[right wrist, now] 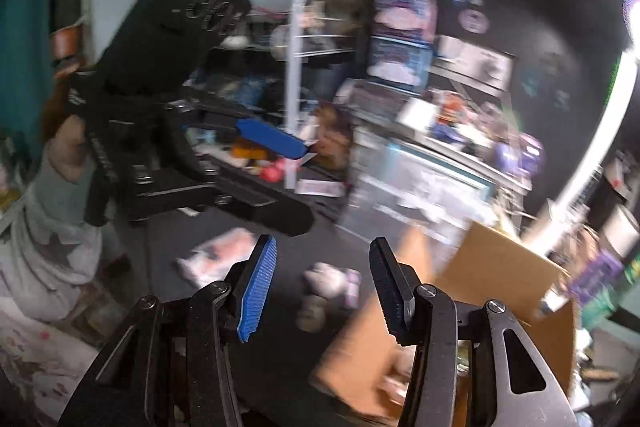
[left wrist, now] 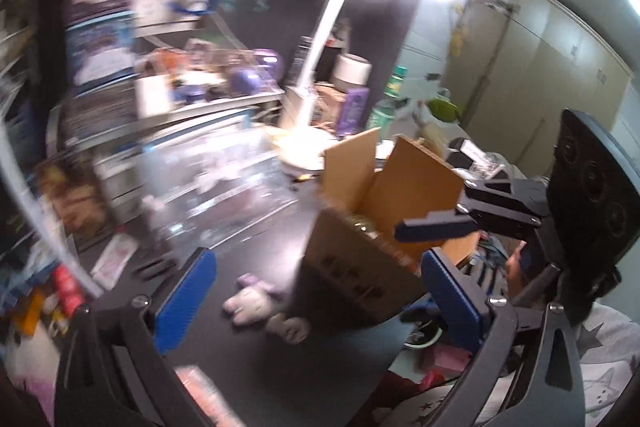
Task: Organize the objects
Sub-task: 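Withdraw the right gripper from the box back over the desk, then grasp the small white plush toy with the right gripper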
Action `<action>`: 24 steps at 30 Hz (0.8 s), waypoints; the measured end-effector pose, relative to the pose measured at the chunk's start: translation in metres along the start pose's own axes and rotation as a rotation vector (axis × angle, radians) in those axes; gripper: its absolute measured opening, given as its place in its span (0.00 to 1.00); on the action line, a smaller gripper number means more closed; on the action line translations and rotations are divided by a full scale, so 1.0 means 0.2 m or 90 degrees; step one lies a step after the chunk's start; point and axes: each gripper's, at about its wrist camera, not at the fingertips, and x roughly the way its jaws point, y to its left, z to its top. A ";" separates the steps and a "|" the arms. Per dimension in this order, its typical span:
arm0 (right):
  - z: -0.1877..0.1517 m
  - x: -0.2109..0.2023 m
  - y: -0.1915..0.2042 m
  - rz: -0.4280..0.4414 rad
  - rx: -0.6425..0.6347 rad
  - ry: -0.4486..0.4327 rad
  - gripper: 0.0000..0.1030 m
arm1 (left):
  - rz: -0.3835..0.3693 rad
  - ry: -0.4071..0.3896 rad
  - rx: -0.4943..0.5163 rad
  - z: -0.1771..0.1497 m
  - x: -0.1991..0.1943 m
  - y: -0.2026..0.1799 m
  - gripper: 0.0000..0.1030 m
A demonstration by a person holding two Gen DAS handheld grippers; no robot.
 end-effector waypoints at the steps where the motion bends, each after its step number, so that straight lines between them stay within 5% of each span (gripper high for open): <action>1: 0.01 0.03 0.05 0.014 -0.009 0.003 0.43 | 0.013 -0.006 -0.007 -0.04 -0.04 0.03 0.99; 11: -0.13 0.41 0.28 0.121 0.023 0.077 0.46 | 0.070 -0.024 -0.086 -0.44 -0.13 0.28 0.99; 24: -0.44 0.69 0.10 -0.093 0.138 0.129 0.46 | 0.048 -0.013 -0.149 -0.69 0.04 0.36 0.99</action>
